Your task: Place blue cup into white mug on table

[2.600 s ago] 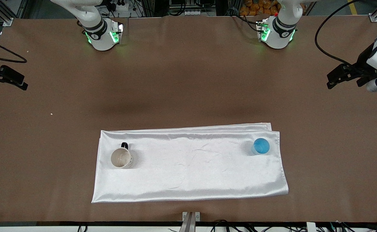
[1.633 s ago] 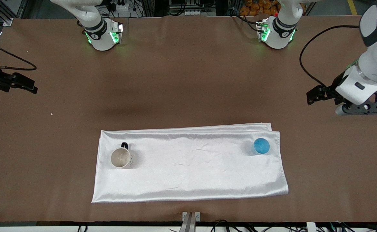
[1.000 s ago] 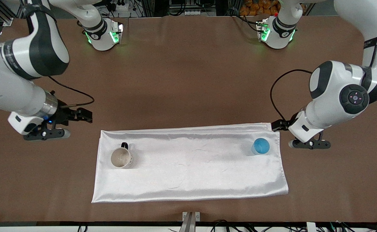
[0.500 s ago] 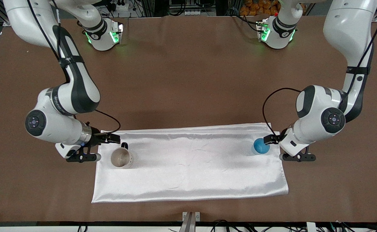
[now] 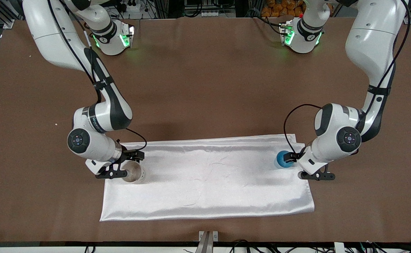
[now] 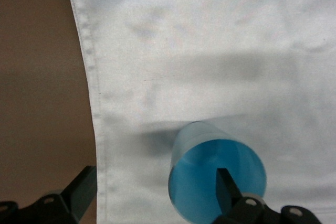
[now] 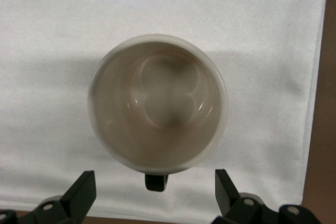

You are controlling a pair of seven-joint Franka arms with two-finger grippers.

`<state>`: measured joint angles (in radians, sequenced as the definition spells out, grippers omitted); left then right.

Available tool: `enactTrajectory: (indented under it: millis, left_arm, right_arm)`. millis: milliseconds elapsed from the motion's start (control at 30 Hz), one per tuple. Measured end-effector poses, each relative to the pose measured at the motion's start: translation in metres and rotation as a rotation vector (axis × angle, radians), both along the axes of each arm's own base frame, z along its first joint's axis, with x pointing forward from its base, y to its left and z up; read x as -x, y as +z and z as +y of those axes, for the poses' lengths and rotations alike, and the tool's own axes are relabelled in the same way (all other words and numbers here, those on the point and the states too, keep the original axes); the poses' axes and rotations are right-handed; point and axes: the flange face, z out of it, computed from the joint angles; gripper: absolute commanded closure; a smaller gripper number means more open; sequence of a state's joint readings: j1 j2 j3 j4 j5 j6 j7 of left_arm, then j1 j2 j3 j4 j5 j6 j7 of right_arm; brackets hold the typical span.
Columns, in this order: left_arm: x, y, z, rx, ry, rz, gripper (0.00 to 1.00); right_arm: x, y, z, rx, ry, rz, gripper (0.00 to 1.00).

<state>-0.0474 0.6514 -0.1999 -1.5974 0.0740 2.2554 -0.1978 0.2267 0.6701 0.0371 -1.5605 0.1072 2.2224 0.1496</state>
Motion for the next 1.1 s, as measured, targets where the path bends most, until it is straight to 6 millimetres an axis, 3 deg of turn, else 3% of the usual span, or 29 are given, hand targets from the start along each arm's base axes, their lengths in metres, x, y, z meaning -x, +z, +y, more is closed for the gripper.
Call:
enactTrajectory:
  millis: [367, 733, 833, 900, 967, 1033, 1100]
  left_arm:
    - [0.003, -0.013, -0.011, 0.0, 0.02, 0.008, 0.15]
    - [0.005, -0.021, -0.016, -0.003, 0.016, 0.017, 0.45]
    - [0.005, -0.022, -0.016, -0.004, 0.015, 0.017, 0.59]
    - [0.005, -0.022, -0.017, -0.013, 0.006, 0.013, 0.67]
    - [0.005, -0.022, -0.019, -0.026, -0.009, 0.007, 0.75]
    - [0.005, -0.022, -0.021, -0.036, -0.016, 0.003, 0.83]
    - [0.006, -0.022, -0.023, -0.042, -0.015, 0.001, 0.91]
  right_arm:
    - [0.0, -0.018, 0.0, 0.004, -0.022, -0.019, 0.0]
    - [0.004, -0.038, 0.02, 0.027, -0.113, -0.035, 0.04]
    - [0.005, -0.044, 0.022, 0.033, -0.119, -0.035, 0.25]
    - [0.005, -0.046, 0.022, 0.037, -0.118, -0.034, 0.53]
    - [0.004, -0.046, 0.02, 0.044, -0.114, -0.038, 0.74]
    - [0.003, -0.045, 0.019, 0.049, -0.111, -0.044, 0.86]
    - [0.001, -0.044, 0.019, 0.048, -0.112, -0.053, 0.91]
